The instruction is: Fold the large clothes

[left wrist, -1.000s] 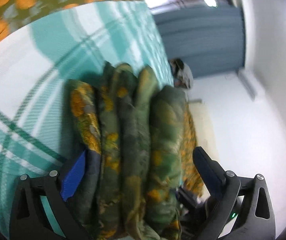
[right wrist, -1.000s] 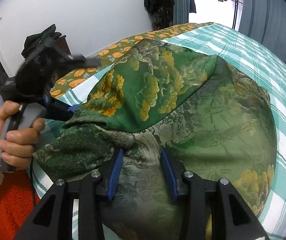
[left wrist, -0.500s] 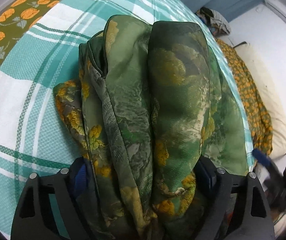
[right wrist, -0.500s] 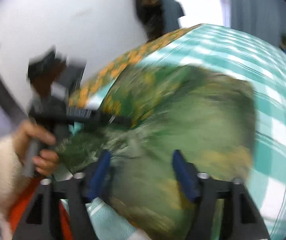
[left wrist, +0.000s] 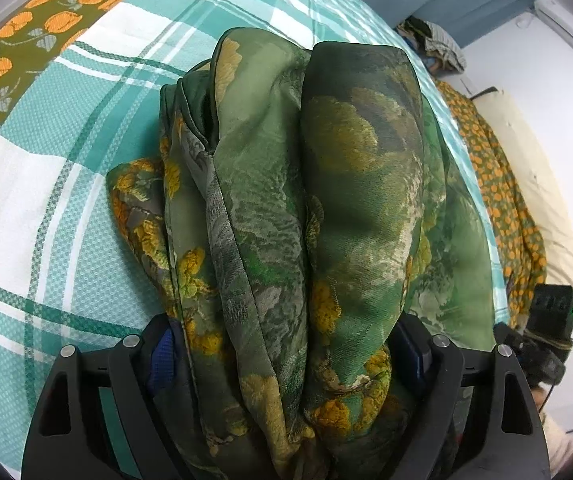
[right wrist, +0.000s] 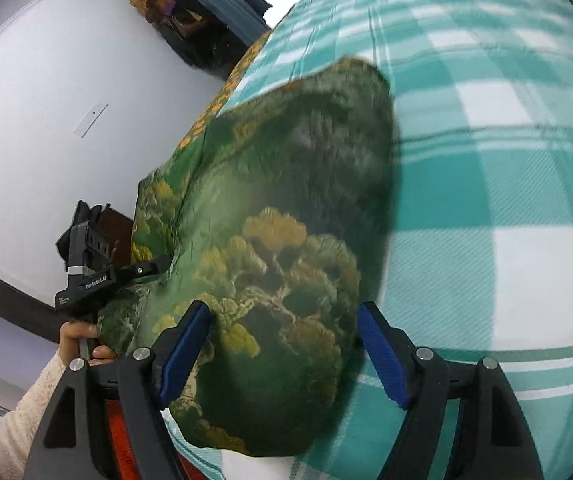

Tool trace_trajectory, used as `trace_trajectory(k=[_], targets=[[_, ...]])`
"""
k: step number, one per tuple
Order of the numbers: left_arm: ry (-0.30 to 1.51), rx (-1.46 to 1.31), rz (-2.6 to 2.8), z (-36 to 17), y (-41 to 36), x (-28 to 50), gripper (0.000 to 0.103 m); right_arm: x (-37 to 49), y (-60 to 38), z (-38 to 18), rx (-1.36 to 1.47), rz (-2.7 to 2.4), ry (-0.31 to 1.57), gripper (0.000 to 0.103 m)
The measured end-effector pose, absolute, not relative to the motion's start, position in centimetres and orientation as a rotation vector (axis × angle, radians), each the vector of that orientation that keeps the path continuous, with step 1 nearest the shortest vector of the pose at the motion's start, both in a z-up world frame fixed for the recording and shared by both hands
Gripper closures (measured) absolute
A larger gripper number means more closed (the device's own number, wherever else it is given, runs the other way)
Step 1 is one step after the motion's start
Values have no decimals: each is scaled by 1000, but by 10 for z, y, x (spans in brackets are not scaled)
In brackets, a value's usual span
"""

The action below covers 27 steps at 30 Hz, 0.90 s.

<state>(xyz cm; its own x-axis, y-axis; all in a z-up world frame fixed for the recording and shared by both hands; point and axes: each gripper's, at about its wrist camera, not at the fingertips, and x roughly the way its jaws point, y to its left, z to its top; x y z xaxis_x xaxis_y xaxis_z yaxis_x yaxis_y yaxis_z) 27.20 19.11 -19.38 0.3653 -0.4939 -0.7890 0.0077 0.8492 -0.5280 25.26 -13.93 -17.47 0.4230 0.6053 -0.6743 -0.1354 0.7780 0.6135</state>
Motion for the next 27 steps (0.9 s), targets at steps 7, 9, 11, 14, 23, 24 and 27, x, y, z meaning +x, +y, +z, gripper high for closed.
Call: trace_trajectory(k=[7, 9, 11, 14, 23, 24, 27], targets=[[1169, -513, -344, -200, 198, 273, 17, 288, -142, -208, 660, 547, 1115, 10], [1171, -518, -343, -201, 199, 272, 17, 296, -144, -222, 726, 559, 1123, 3], [1166, -511, -333, -198, 199, 270, 24, 296, -141, -219, 702, 553, 1097, 5], [1136, -491, -326, -184, 196, 263, 39, 288, -130, -198, 605, 554, 1046, 31], [964, -472, -434, -110, 180, 263, 48, 278, -139, -138, 512, 616, 835, 35], [949, -469, -441, -103, 175, 273, 48, 286, -144, -133, 514, 618, 815, 35], [917, -456, -447, -90, 159, 313, 48, 313, -157, -120, 515, 611, 773, 35]])
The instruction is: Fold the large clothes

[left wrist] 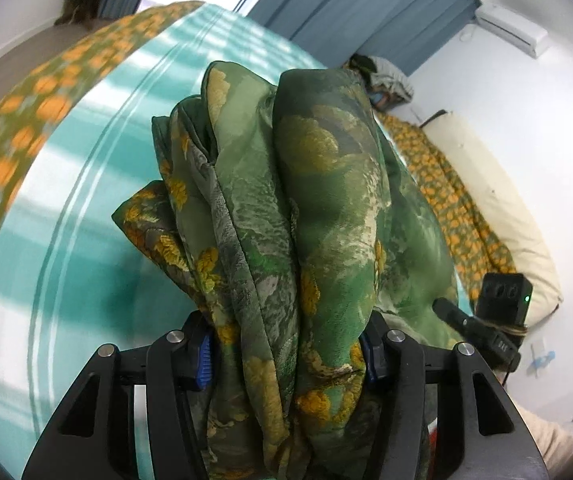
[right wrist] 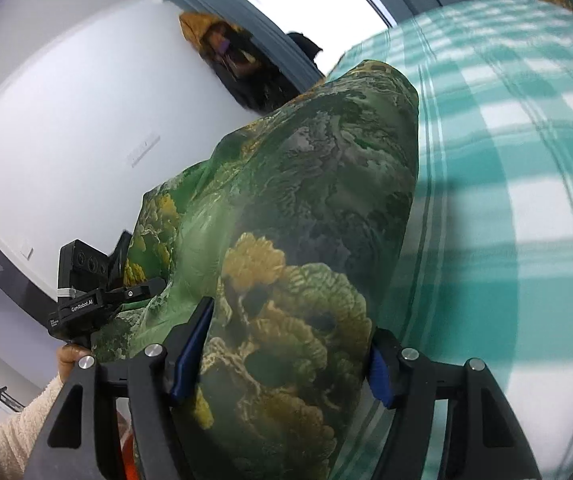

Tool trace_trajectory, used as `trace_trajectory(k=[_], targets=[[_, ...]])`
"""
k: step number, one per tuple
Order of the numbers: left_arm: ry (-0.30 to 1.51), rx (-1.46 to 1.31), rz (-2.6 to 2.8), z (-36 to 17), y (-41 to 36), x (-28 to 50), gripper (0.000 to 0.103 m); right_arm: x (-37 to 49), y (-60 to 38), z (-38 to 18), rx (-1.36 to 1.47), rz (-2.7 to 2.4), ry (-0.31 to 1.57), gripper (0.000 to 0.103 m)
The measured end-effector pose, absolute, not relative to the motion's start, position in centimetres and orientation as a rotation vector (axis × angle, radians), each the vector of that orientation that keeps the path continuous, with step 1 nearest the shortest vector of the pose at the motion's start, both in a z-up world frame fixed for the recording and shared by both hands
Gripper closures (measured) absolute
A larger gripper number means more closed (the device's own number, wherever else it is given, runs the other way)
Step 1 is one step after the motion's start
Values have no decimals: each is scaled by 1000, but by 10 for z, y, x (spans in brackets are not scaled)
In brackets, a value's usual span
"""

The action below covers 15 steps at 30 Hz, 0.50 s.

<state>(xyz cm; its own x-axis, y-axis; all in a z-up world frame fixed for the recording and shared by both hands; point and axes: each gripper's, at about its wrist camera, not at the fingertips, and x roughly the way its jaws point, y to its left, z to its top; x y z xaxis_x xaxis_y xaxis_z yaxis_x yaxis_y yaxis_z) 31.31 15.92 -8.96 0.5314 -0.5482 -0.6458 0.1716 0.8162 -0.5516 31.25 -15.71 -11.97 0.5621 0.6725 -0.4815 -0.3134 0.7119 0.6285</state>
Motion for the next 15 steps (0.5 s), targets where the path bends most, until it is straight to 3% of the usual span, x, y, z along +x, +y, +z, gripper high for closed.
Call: trace_trajectory(k=[3, 5, 8, 10, 11, 15], targets=[[911, -451, -431, -94, 149, 350, 42, 349, -173, -120, 545, 601, 772, 35], [944, -443, -394, -114, 143, 371, 28, 374, -183, -134, 587, 595, 820, 34], [1089, -451, -304, -166, 139, 390, 18, 399, -195, -170, 649, 523, 984, 25], [1070, -443, -298, -180, 139, 381, 12, 403, -198, -195, 664, 450, 1100, 14], [1032, -447, -304, -176, 141, 373, 11, 398, -201, -198, 665, 439, 1092, 7], [947, -381, -255, -142, 148, 337, 10, 361, -207, -158, 536, 376, 944, 6]])
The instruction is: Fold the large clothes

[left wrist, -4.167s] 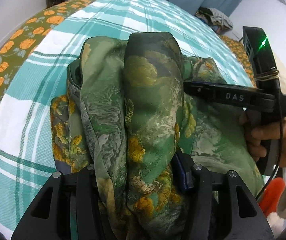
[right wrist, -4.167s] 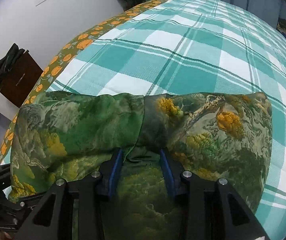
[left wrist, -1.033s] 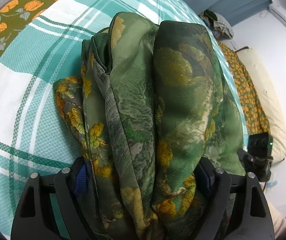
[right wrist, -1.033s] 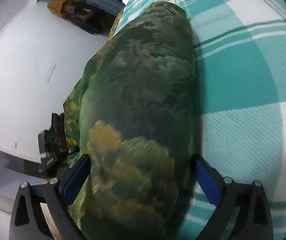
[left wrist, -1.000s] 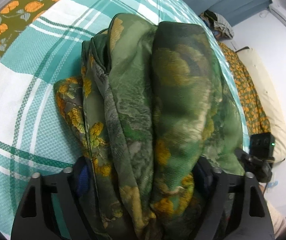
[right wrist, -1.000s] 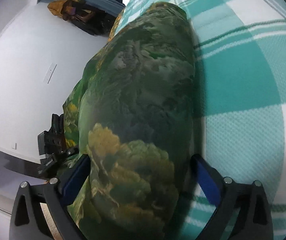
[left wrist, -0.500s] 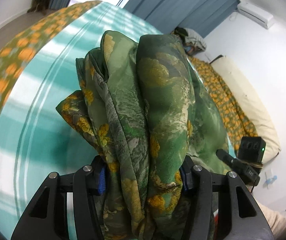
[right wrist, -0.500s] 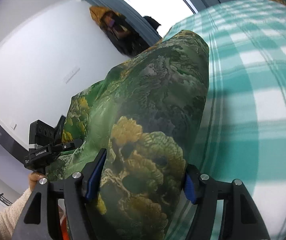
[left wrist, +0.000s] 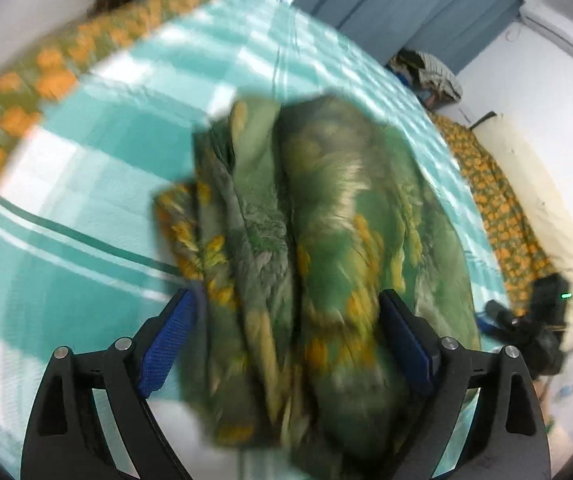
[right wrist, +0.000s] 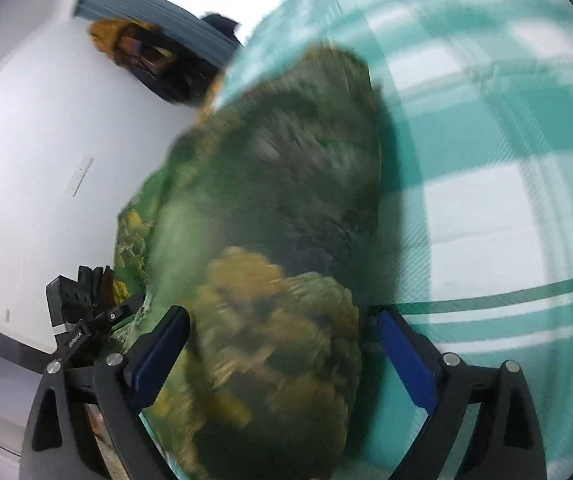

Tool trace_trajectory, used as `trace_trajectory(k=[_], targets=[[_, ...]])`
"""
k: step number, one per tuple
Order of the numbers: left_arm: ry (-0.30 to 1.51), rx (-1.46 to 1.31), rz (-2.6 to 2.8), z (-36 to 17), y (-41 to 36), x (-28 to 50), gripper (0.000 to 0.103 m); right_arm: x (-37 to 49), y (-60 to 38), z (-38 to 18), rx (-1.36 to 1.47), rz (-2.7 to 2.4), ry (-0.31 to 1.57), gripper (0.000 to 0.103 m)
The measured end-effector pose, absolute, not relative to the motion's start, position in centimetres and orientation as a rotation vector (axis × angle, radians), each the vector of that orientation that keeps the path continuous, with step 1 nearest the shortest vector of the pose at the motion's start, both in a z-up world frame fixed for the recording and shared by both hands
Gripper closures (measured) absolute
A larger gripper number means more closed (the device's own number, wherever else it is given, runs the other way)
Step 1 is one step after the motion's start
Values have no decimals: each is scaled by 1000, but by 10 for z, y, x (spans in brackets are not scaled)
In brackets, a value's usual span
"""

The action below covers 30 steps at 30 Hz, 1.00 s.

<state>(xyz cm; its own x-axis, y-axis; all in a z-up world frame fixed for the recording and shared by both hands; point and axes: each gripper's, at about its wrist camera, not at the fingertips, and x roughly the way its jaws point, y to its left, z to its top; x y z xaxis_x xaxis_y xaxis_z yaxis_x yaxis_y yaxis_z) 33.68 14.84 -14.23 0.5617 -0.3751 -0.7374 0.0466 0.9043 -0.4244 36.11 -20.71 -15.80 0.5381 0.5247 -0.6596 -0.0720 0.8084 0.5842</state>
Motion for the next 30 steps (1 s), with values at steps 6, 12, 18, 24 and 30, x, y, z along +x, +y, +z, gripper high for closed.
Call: trace_trajectory(k=[6, 12, 18, 24, 30], targets=[[664, -95, -10, -75, 122, 257, 1, 286, -181, -82, 61, 74, 758, 6], [589, 48, 97, -49, 70, 202, 0, 233, -165, -49, -84, -71, 694, 6], [552, 93, 167, -38, 26, 151, 0, 183, -160, -30, -114, -113, 672, 6], [586, 10, 163, -31, 14, 123, 0, 147, -162, -21, -109, -133, 676, 6], [706, -65, 77, -38, 12, 119, 0, 126, -160, -21, -119, -129, 676, 6]])
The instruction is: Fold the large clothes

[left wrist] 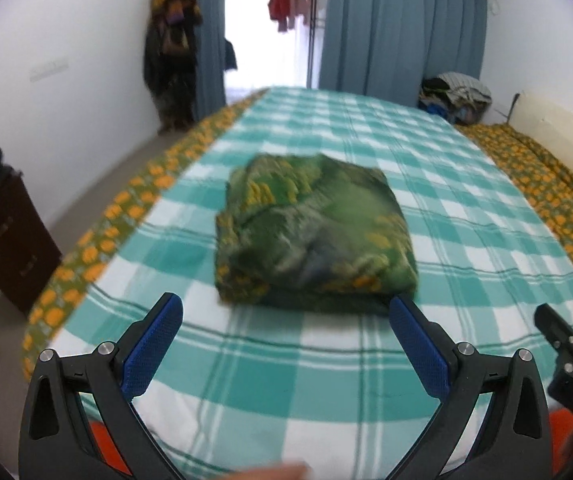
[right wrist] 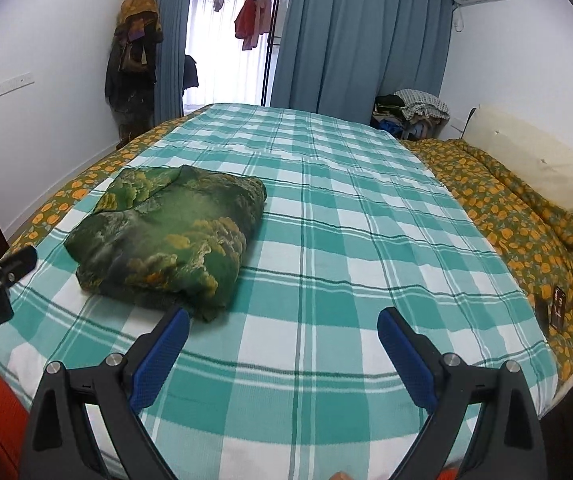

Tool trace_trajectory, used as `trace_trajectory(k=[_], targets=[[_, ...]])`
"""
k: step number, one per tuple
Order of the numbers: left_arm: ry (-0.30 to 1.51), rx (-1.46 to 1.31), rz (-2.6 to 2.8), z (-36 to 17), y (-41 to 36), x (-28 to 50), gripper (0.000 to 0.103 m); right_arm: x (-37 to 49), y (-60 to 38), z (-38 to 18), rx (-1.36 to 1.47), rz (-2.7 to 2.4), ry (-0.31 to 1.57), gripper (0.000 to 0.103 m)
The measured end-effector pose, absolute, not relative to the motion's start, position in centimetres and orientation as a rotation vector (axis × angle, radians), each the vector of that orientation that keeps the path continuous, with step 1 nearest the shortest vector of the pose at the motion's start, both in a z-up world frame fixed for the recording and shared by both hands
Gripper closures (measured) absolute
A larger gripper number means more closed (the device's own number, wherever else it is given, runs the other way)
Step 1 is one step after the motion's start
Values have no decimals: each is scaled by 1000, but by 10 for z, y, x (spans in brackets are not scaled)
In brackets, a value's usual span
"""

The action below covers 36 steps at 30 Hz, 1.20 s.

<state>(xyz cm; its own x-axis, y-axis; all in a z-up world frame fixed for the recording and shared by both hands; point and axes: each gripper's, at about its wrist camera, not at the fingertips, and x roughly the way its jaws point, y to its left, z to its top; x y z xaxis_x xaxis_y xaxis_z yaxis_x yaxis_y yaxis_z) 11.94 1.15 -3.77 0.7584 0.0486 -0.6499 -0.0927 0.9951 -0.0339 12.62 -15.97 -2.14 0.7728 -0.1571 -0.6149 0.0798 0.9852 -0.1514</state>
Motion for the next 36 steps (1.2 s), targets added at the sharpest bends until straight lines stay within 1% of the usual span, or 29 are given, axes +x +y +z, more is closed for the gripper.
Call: trace_trajectory(k=[3, 7, 12, 17, 24, 36], targets=[[731, -82, 74, -39, 13, 119, 0, 124, -159, -22, -123, -128, 674, 6], [745, 5, 124, -39, 2, 114, 0, 121, -153, -22, -135, -104, 674, 6], [741, 10, 97, -39, -4, 110, 0, 119, -148, -23, -137, -78, 683, 6], [706, 118, 133, -37, -18, 105, 0, 119, -148, -24, -125, -75, 704, 6], [718, 120, 148, -36, -20, 103, 0, 118, -148, -28, -112, -56, 737, 6], [738, 118, 147, -39, -19, 101, 0, 118, -147, -29, -128, -69, 742, 6]])
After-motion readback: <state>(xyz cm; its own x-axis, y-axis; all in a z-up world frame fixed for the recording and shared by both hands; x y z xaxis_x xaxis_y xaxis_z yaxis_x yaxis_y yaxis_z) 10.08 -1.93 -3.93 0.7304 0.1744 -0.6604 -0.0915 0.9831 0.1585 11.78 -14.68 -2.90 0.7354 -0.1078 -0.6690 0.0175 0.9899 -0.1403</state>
